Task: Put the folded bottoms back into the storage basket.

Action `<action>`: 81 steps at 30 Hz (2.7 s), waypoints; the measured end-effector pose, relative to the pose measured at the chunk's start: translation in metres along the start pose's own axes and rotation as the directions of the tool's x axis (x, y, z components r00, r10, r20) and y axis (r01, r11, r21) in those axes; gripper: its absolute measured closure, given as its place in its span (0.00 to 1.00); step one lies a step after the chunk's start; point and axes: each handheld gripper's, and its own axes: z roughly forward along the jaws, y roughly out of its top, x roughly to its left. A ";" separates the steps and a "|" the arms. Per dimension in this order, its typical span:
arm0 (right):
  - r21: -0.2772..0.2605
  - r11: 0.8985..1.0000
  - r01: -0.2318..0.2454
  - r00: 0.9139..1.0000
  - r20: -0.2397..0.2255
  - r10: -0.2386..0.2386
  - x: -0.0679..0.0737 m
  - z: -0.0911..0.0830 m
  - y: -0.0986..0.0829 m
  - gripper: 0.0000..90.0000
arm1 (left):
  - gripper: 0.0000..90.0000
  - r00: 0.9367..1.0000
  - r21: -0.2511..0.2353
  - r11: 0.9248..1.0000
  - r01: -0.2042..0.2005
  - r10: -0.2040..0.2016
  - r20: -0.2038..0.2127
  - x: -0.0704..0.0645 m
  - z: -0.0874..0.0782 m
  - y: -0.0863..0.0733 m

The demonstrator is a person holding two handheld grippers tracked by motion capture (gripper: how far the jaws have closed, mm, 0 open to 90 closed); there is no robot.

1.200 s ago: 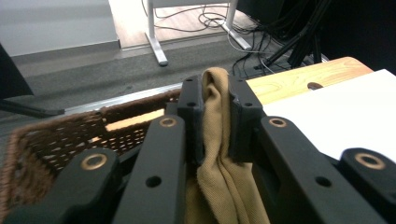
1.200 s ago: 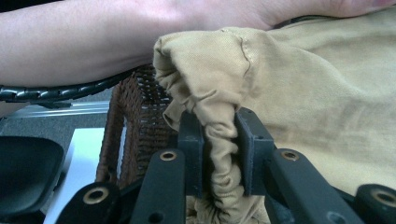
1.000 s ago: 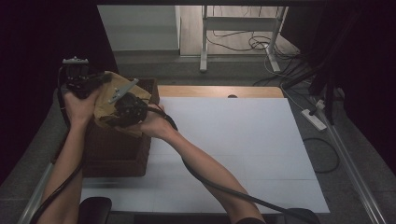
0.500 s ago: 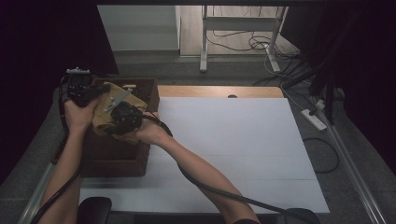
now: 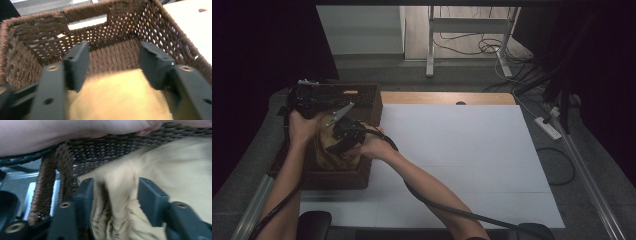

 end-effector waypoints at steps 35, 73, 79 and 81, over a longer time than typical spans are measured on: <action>-0.070 0.986 -0.152 0.988 0.017 0.153 -0.012 -0.050 -0.022 0.15 | 0.04 0.982 -0.025 0.999 0.024 -0.018 0.188 -0.020 0.000 -0.015; -0.073 0.980 -0.183 0.982 0.032 0.186 -0.006 -0.067 -0.054 0.03 | 0.00 0.983 -0.030 0.999 -0.043 0.047 0.176 -0.044 -0.032 -0.050; -0.071 0.979 -0.191 0.980 0.035 0.194 -0.005 -0.072 -0.060 0.03 | 0.00 0.979 -0.017 0.999 -0.031 0.034 0.200 -0.051 -0.035 -0.057; -0.067 0.979 -0.194 0.980 0.040 0.197 -0.004 -0.074 -0.063 0.03 | 0.00 0.980 -0.015 0.999 -0.034 0.036 0.197 -0.054 -0.037 -0.060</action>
